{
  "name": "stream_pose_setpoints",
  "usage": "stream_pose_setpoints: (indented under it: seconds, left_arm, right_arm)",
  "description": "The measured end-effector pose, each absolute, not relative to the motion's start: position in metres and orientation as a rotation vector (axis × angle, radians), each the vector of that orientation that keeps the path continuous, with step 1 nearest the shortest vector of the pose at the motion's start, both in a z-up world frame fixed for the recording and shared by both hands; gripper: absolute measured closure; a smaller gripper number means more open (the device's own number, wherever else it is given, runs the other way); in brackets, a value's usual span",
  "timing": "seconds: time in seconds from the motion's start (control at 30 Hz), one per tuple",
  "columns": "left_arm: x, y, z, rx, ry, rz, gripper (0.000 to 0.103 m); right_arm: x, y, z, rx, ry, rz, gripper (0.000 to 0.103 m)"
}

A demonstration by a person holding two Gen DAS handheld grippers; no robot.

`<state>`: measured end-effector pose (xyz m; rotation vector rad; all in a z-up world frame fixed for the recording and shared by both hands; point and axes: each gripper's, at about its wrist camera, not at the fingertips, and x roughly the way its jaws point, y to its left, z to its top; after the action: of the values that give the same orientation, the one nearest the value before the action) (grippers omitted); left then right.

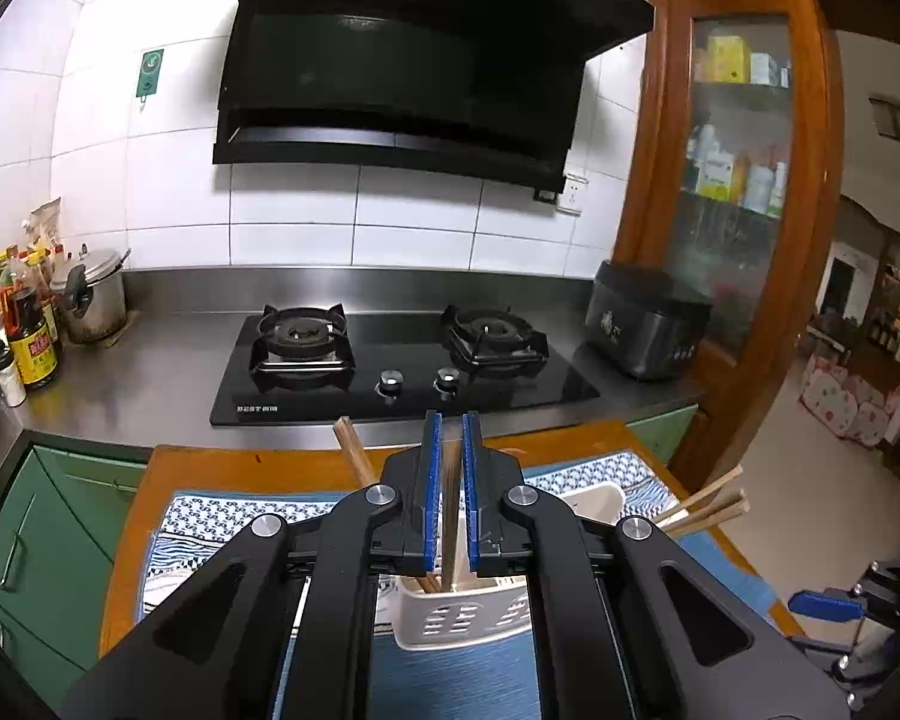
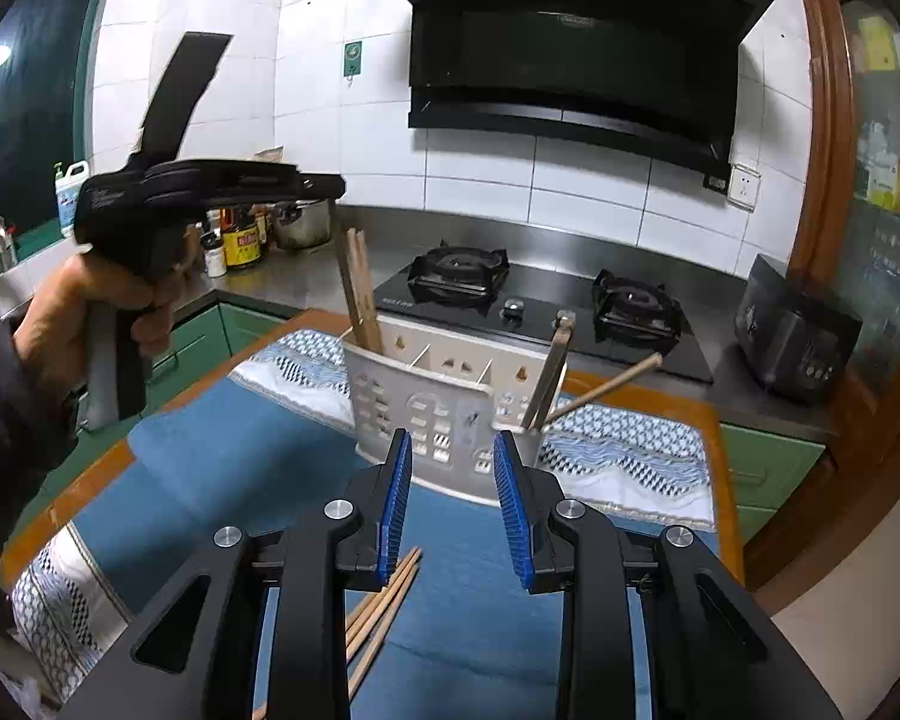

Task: Organize utensils
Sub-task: 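Move both open tools back over the chopstick pile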

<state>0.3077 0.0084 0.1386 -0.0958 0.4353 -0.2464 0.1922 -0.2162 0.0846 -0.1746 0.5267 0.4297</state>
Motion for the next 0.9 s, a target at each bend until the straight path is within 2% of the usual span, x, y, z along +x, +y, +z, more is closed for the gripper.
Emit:
stream_pose_setpoints:
  seconds: [0.23, 0.5, 0.53, 0.6, 0.63, 0.77, 0.9]
  left_arm:
    - [0.29, 0.013, 0.128, -0.077, 0.455, -0.255, 0.095]
    - [0.251, 0.01, 0.097, -0.027, 0.583, -0.288, 0.093]
    - [0.244, 0.009, 0.093, -0.026, 0.574, -0.303, 0.091]
    - [0.225, 0.006, 0.084, -0.022, 0.568, -0.367, 0.075]
    - [0.218, 0.004, 0.079, -0.02, 0.578, -0.357, 0.074]
    - [0.191, 0.001, 0.059, -0.039, 0.62, -0.354, 0.075]
    - [0.166, -0.005, 0.034, -0.035, 0.67, -0.372, 0.084]
  right_arm:
    - [0.162, -0.216, 0.06, -0.157, 0.565, 0.422, 0.075]
    - [0.117, -0.211, 0.017, -0.133, 0.65, 0.402, 0.075]
    - [0.113, -0.211, 0.011, -0.131, 0.664, 0.399, 0.075]
    - [0.105, -0.211, -0.005, -0.111, 0.701, 0.394, 0.075]
    - [0.101, -0.21, -0.011, -0.104, 0.715, 0.391, 0.075]
    - [0.088, -0.211, -0.042, -0.04, 0.795, 0.386, 0.075]
    - [0.078, -0.208, -0.063, -0.002, 0.844, 0.389, 0.075]
